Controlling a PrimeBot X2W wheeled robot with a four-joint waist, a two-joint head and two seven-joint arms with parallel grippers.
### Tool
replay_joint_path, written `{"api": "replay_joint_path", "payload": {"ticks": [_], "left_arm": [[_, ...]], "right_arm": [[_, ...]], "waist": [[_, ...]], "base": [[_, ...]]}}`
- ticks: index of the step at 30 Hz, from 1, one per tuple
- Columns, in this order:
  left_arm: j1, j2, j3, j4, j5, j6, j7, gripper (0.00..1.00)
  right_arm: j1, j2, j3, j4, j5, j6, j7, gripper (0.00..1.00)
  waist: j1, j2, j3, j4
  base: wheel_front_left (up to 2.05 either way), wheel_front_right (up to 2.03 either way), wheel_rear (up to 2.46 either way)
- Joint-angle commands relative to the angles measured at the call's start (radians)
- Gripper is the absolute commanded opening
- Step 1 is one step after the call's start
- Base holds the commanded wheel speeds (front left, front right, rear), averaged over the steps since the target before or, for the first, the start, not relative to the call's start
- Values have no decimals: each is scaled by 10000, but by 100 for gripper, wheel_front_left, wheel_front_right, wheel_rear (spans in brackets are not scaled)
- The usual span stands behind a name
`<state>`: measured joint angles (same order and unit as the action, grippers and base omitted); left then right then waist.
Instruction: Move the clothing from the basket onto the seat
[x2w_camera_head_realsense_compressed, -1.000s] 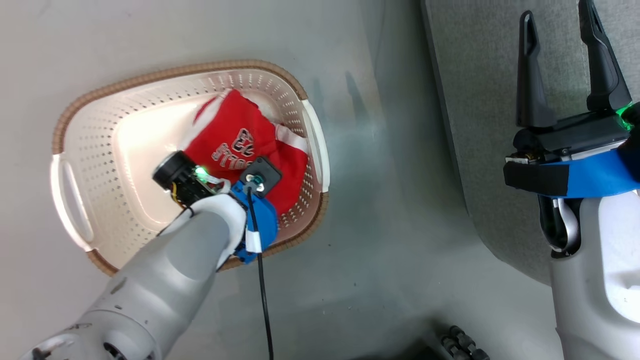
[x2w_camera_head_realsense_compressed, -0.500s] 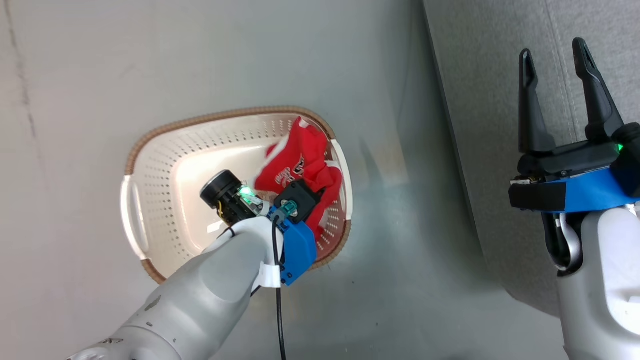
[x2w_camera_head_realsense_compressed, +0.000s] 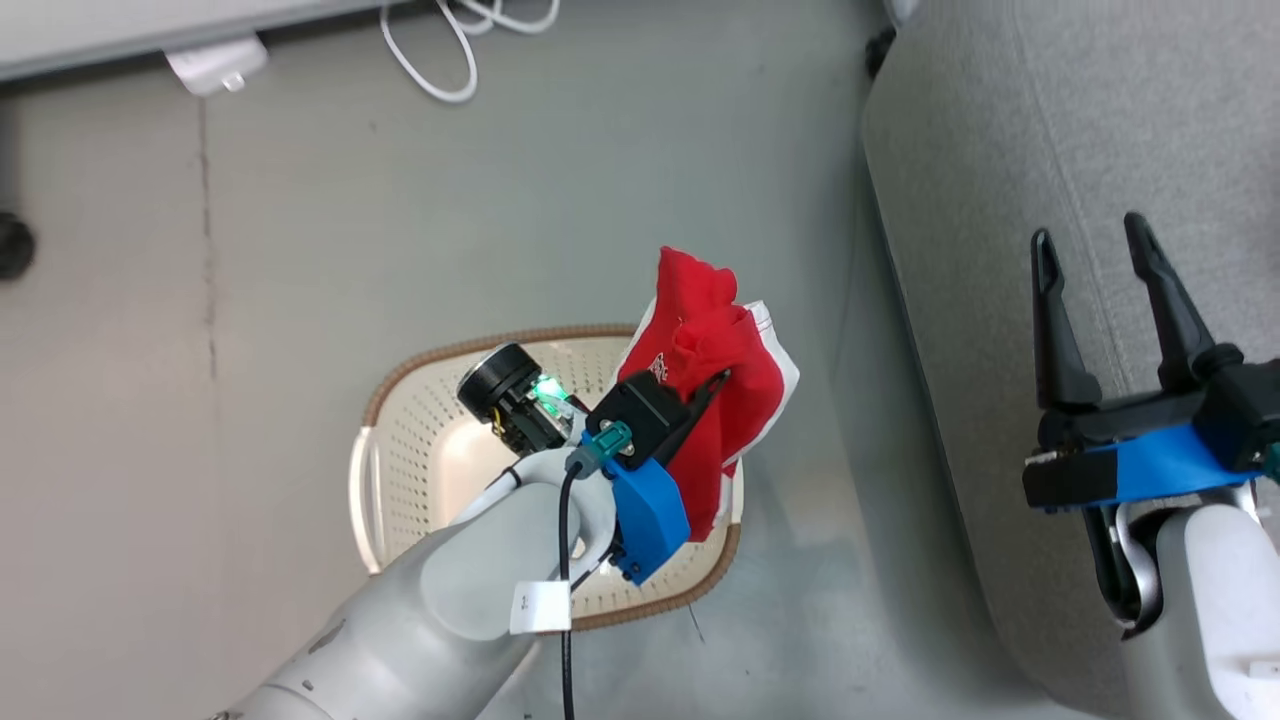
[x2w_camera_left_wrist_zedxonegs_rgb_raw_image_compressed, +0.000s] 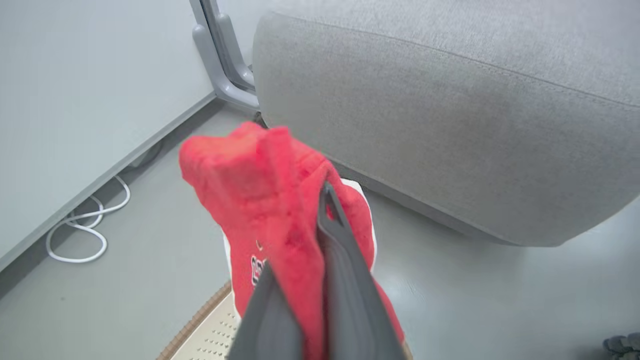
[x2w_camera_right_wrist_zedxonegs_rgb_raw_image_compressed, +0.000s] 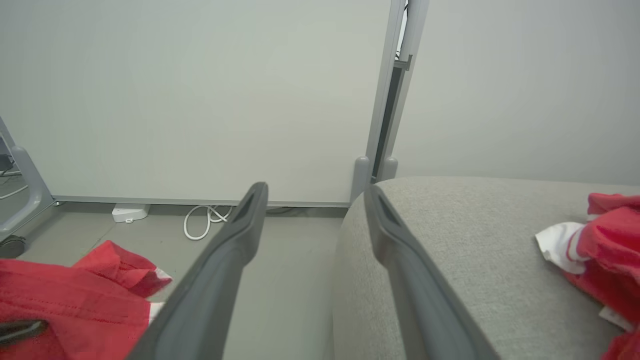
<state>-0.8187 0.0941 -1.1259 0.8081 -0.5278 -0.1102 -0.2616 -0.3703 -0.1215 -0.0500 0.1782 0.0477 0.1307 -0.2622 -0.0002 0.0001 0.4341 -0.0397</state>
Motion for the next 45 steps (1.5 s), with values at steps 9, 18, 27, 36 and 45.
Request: {"api": "replay_joint_path", "payload": {"ticks": [9, 18, 27, 36, 45], "left_arm": [[500, 104, 1156, -1359, 736, 48, -48, 0], [39, -22, 1696, -2017, 1042, -58, -49, 0], [-402, -49, 2012, -2094, 973, -130, -49, 0], [-497, -39, 1979, -1964, 892, -143, -50, 0], [-477, -13, 2020, -1922, 859, -170, -50, 0]], "right_arm": [[785, -100, -58, 266, 79, 1, -40, 100], [1373, 33, -120, 440, 86, 1, -40, 100], [1929, 160, -120, 618, 101, 1, -40, 100], [2135, 228, -39, 601, 102, 1, -41, 100], [2009, 174, 747, 474, 148, 1, -41, 100]], "waist": [[2, -1, -1672, 430], [2, -1, -2630, 638], [2, -1, -3395, 798], [2, -1, -3603, 853], [2, -1, -3619, 867]], "base": [[0, 0, 0], [0, 0, 0], [0, 0, 0], [0, 0, 0], [0, 0, 0]]}}
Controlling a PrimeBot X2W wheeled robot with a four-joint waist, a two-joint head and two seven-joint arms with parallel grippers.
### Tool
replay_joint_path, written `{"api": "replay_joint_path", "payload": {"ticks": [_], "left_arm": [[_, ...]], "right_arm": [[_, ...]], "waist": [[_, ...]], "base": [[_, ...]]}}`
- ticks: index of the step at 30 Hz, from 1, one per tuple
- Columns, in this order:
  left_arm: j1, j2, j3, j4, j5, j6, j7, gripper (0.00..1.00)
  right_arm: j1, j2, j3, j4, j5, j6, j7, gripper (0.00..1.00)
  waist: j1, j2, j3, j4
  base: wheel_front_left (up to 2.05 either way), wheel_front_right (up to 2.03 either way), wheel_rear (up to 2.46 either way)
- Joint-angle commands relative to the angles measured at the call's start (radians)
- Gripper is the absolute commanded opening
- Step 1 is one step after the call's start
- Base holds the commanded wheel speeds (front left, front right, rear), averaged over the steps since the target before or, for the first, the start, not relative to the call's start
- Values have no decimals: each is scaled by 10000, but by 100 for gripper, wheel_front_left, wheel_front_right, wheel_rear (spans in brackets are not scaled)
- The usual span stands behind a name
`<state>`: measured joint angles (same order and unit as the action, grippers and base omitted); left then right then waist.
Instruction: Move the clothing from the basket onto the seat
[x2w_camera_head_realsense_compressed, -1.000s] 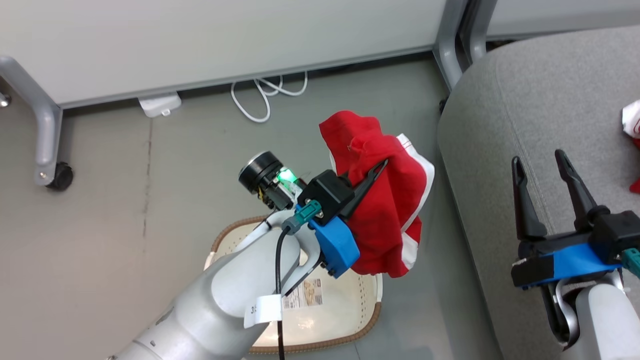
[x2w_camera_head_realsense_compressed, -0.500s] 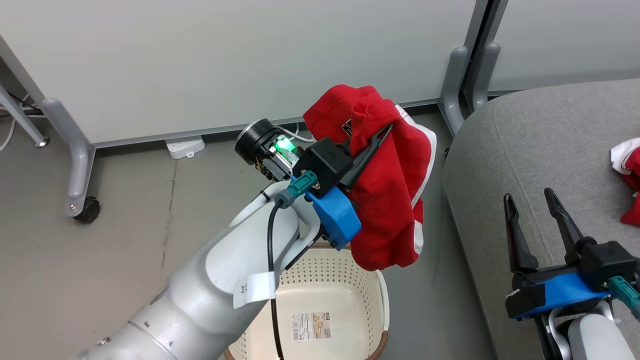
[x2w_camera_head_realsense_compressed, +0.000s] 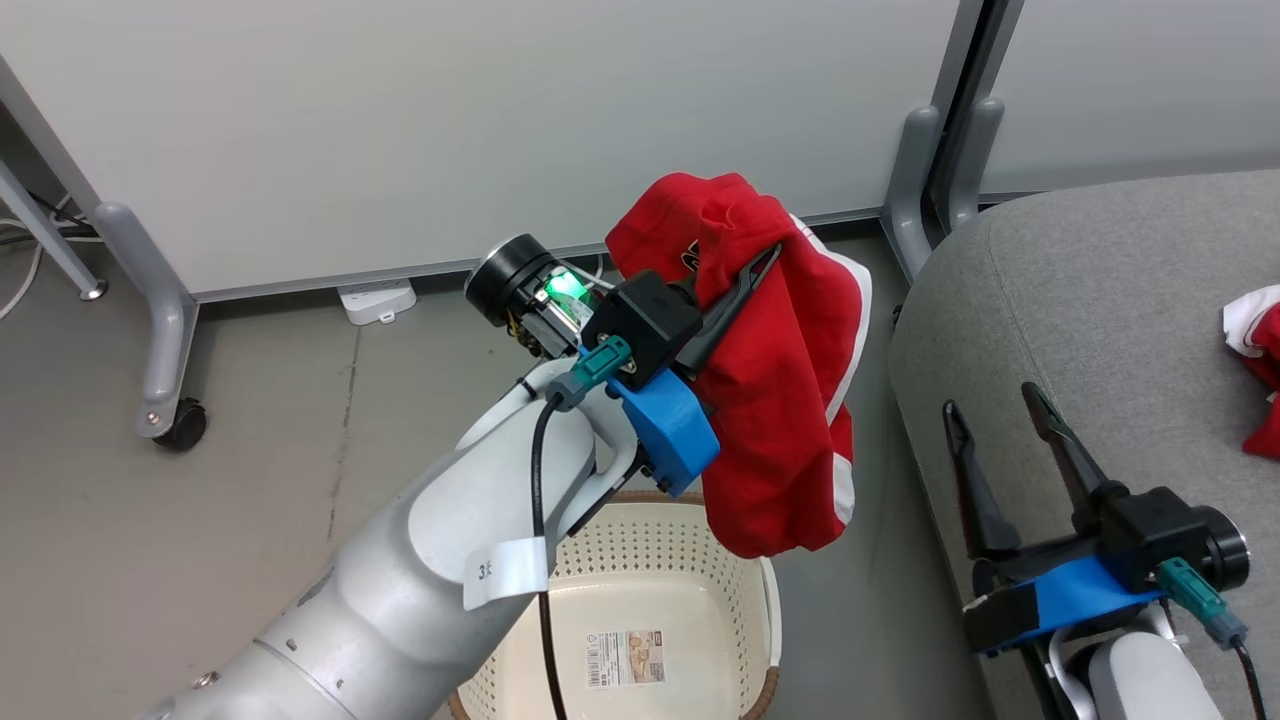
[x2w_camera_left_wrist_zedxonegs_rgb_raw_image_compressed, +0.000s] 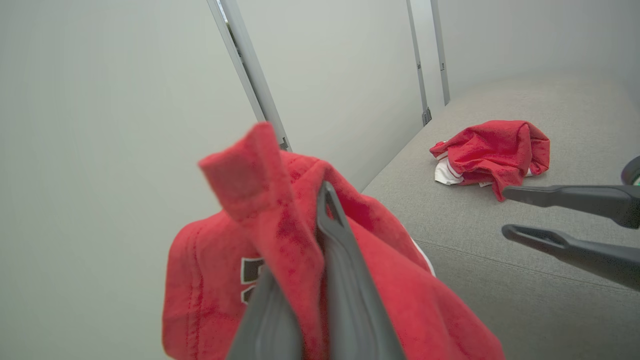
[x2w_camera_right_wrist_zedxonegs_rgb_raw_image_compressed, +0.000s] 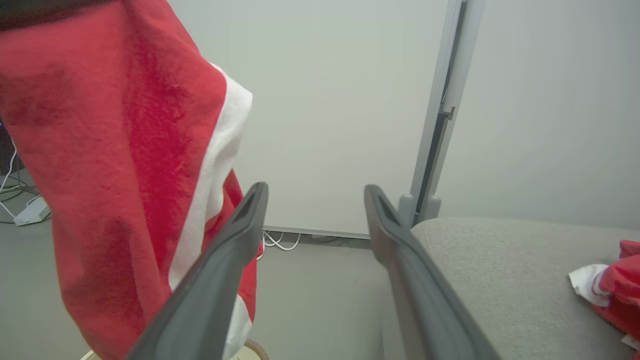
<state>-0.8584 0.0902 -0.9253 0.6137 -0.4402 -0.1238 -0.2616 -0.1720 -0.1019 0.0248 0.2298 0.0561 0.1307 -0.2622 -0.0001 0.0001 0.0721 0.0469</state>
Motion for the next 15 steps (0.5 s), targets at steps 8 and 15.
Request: {"api": "replay_joint_path", "payload": {"ticks": [8, 15], "left_arm": [[-74, 20, 36, 4, 47, -42, -50, 0], [-180, -53, 2, -32, 98, -52, -50, 0]], "right_arm": [[-407, -190, 1342, -237, 227, 1, -40, 100], [-1087, -482, 2601, -72, 420, 1, -40, 100]], "waist": [[1, -1, 87, 11], [1, -1, 240, 94]], "base": [[0, 0, 0], [0, 0, 0]]}}
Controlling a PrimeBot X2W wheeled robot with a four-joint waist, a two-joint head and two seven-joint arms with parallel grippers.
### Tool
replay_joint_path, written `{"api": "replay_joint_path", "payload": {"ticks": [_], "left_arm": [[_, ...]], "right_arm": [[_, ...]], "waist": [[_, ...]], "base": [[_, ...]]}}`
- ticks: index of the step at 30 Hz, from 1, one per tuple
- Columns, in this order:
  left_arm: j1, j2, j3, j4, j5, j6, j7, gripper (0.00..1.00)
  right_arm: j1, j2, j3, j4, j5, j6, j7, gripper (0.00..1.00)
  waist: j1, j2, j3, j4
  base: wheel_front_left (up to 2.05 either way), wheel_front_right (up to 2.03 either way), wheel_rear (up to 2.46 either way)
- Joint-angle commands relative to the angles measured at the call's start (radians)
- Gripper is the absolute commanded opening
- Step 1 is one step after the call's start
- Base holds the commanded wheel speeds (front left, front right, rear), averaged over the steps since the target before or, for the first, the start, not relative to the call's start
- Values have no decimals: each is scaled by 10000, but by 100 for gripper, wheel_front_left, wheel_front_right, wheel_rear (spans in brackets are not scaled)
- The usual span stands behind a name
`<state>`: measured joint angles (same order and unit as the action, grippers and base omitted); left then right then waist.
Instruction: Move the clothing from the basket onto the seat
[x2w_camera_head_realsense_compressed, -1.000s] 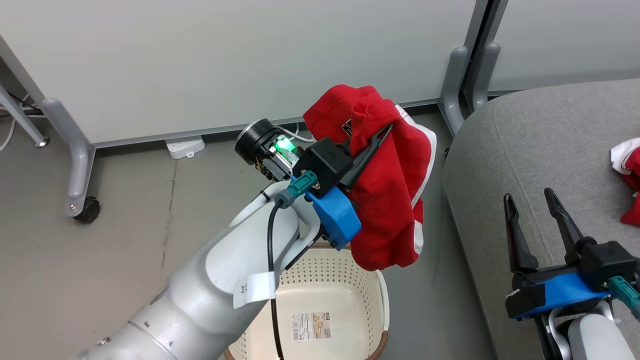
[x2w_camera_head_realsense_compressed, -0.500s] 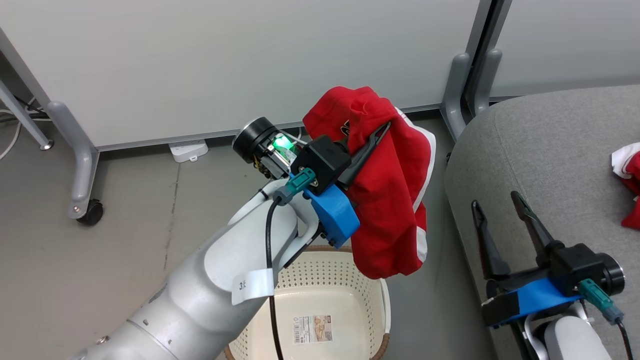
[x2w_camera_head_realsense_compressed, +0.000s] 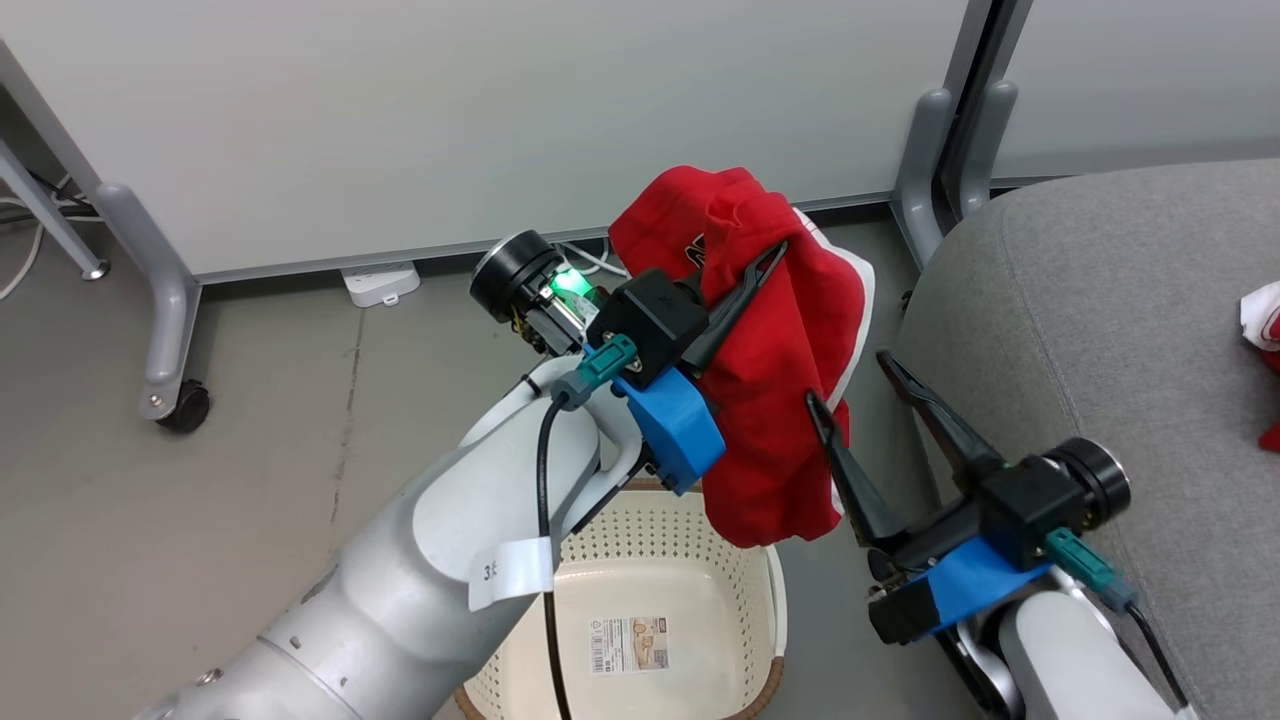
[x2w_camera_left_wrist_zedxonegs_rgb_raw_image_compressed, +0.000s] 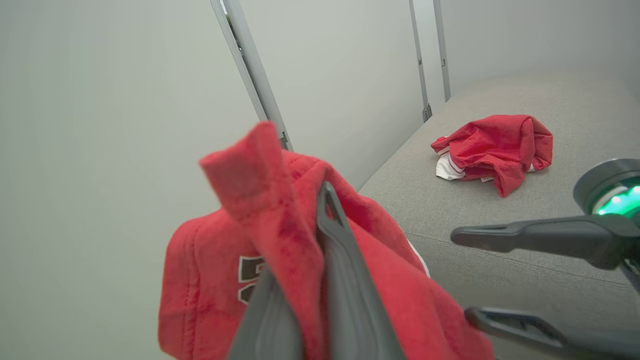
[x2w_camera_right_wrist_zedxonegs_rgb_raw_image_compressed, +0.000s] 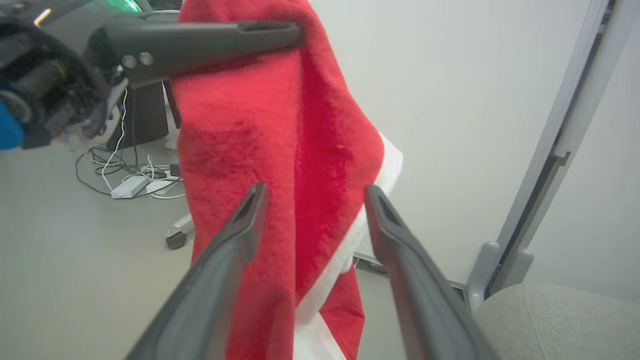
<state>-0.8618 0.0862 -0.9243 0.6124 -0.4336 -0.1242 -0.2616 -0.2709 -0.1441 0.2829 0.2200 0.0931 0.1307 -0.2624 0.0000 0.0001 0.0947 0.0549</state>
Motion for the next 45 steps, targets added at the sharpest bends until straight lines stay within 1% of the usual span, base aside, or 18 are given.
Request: {"api": "replay_joint_path", "payload": {"ticks": [1, 8, 11, 17, 26, 27, 28, 29, 30, 36, 45], "left_arm": [[-170, -28, -18, -20, 26, -49, -50, 0], [-251, -116, -118, -84, 97, -63, -50, 0], [-291, -153, -155, -116, 105, -67, -50, 0], [-400, -240, -259, -231, 91, -74, -50, 0], [-495, -327, -333, -445, 43, -72, -50, 0], [-496, -335, -338, -455, 40, -73, -50, 0], [-498, -338, -343, -463, 37, -73, -50, 0], [-501, -339, -348, -471, 36, -73, -50, 0], [-503, -341, -348, -482, 36, -74, -50, 0], [-470, -355, -274, -490, 67, -75, -50, 0], [-402, -364, -126, -447, 162, -75, -50, 0]], "right_arm": [[-221, -93, 162, 73, 73, 1, -38, 100], [-1127, -322, 1173, 596, 252, 1, -39, 100], [-1534, -251, 1424, 830, 268, 1, -39, 100], [-2209, 17, 1504, 1496, 188, 1, -38, 100], [-2761, 553, 1177, 2523, 202, 1, -39, 100], [-2813, 611, 1146, 2589, 225, 1, -38, 68], [-2863, 660, 1125, 2650, 211, 1, -38, 42], [-2880, 698, 1108, 2688, 212, 1, -39, 11], [-2880, 724, 1102, 2715, 228, 1, -38, 0], [-2928, 829, 1166, 2837, 260, 1, -38, 0], [-2819, 786, 1213, 2929, 315, 1, -38, 0]], "waist": [[0, -1, 36, 35], [0, -1, 188, 191], [0, -1, 249, 242], [0, -1, 363, 348], [0, -1, 435, 471], [0, -1, 433, 477], [0, -1, 435, 484], [0, -1, 436, 490], [0, -1, 437, 494], [0, -1, 415, 489], [0, -1, 371, 446]], "base": [[0, 0, 0], [0, 0, 0], [0, 0, 0], [0, 0, 0], [0, 0, 0], [0, 0, 0], [0, 0, 0], [0, 0, 0], [0, 0, 0], [0, 0, 0], [0, 0, 0]]}}
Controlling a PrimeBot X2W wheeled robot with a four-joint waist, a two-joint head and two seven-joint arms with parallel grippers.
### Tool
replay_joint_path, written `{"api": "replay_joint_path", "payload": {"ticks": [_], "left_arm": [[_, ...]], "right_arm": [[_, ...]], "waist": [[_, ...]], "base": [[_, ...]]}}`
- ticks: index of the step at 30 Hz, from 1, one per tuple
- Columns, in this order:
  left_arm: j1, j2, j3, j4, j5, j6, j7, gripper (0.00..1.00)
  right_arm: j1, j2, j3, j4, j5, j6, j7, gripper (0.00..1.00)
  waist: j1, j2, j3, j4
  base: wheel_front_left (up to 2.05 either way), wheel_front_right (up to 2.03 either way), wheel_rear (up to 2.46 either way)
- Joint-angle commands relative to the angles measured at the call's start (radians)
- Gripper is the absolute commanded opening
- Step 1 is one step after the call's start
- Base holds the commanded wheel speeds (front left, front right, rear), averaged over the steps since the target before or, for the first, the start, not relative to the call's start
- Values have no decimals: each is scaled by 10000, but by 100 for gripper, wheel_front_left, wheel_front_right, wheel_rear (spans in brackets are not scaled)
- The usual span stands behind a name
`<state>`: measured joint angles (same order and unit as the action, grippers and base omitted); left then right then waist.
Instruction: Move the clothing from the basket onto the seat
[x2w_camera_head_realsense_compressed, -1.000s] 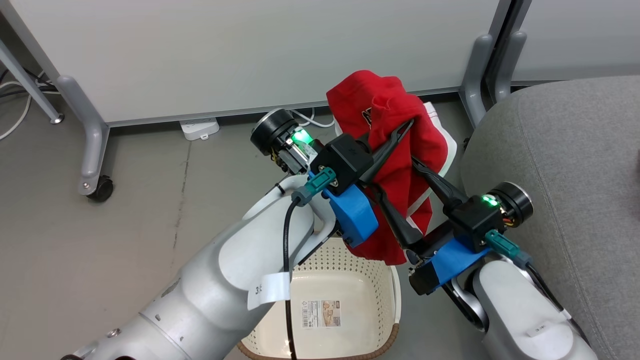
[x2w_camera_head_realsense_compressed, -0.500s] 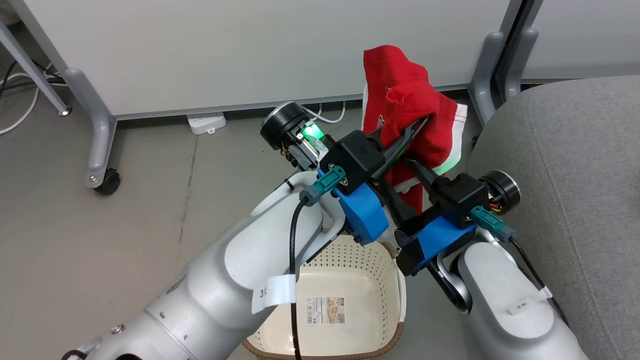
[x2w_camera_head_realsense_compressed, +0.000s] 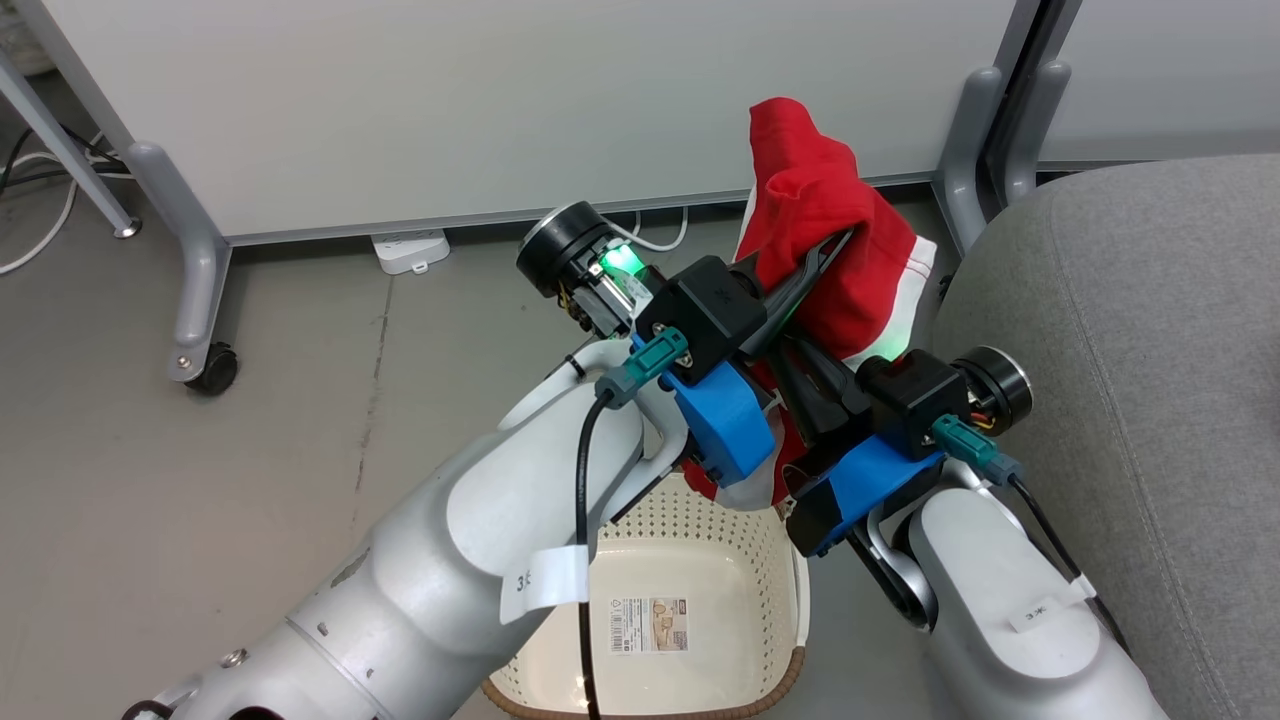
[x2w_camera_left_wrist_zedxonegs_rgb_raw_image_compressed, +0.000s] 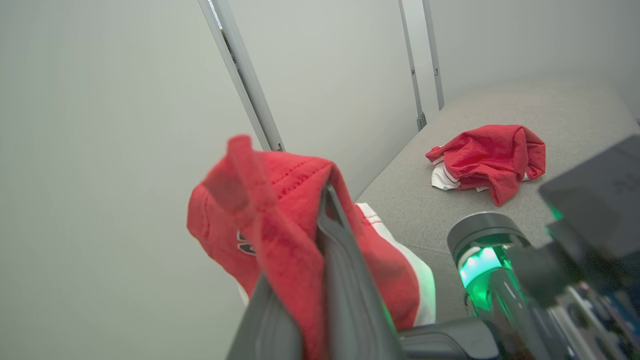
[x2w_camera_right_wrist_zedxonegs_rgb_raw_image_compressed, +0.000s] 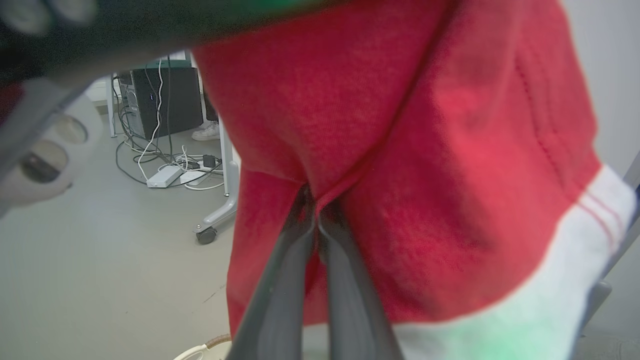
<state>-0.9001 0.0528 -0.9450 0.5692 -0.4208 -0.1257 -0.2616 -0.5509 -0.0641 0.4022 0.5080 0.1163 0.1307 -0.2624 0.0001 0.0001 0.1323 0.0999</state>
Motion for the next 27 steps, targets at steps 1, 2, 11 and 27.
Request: {"api": "replay_joint_path", "payload": {"ticks": [1, 2, 11, 27], "left_arm": [[-7, -31, 88, -11, 46, -60, -50, 0], [7, -32, 93, -4, 51, -61, -50, 0], [69, -33, 120, 42, 82, -65, -50, 0], [27, -28, 286, 107, 319, 37, -50, 100]], "right_arm": [[-12, -23, 26, 54, 85, 1, -38, 0], [-5, -26, 31, 59, 92, 1, -38, 0], [45, -31, 125, 50, 155, 1, -38, 0], [45, -112, 212, -93, 241, 1, -39, 0]], "waist": [[-1, -1, -9, -7], [-1, -1, -12, -10], [-1, -1, -45, -46], [-1, -1, 48, -88]], "base": [[0, 0, 0], [0, 0, 0], [0, 0, 0], [0, 0, 0]]}}
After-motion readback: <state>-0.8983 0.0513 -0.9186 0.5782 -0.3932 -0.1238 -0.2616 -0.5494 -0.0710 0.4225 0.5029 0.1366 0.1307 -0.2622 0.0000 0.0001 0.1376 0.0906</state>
